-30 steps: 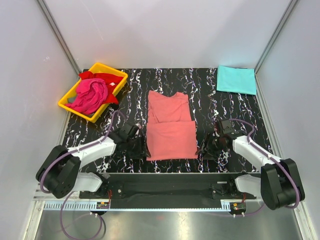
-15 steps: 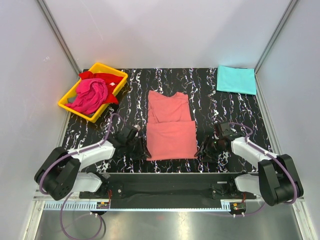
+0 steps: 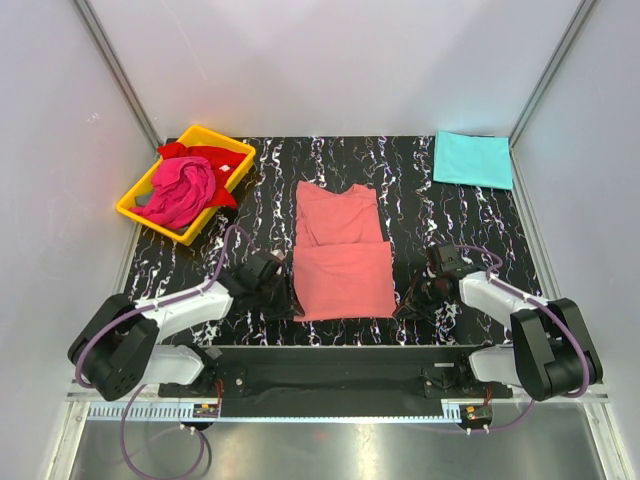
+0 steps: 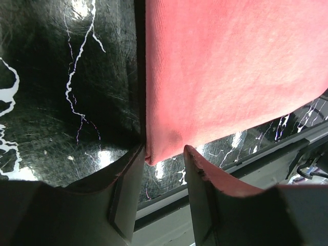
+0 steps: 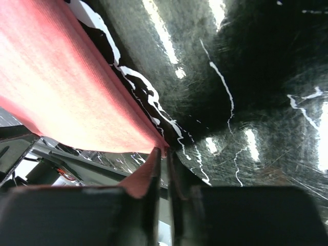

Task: Fold and stack the t-shirts
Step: Fold the tshirt

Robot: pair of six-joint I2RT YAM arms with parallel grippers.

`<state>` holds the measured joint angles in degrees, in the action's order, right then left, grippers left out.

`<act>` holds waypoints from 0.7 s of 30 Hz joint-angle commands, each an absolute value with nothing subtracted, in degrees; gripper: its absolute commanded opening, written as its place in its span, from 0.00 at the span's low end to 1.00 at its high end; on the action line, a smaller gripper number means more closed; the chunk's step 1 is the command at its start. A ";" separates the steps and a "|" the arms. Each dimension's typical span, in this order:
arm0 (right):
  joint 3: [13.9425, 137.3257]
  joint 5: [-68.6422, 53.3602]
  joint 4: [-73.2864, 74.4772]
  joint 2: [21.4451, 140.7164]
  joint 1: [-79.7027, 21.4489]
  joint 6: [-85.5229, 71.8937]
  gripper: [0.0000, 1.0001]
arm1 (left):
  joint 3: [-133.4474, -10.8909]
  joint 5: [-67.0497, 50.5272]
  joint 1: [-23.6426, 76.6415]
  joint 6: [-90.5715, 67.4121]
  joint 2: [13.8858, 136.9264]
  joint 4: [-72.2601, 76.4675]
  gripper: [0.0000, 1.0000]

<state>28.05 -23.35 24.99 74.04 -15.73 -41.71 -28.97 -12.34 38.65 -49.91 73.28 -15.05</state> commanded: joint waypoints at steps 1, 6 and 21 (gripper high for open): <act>28.30 -20.57 24.96 74.09 -16.35 -41.13 0.09 | -27.51 -4.76 40.07 -48.96 74.53 -23.81 0.45; 28.21 -20.30 24.70 73.83 -17.22 -41.40 0.00 | -30.85 -0.18 41.31 -48.08 72.52 -30.84 0.48; 26.72 -19.87 24.87 70.58 -19.33 -42.71 0.00 | -24.96 -7.38 41.92 -50.27 72.07 -18.81 0.51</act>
<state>27.49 -21.71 24.62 72.20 -18.41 -42.02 -28.32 -6.61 41.54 -50.00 69.25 -19.00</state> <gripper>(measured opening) 0.011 0.507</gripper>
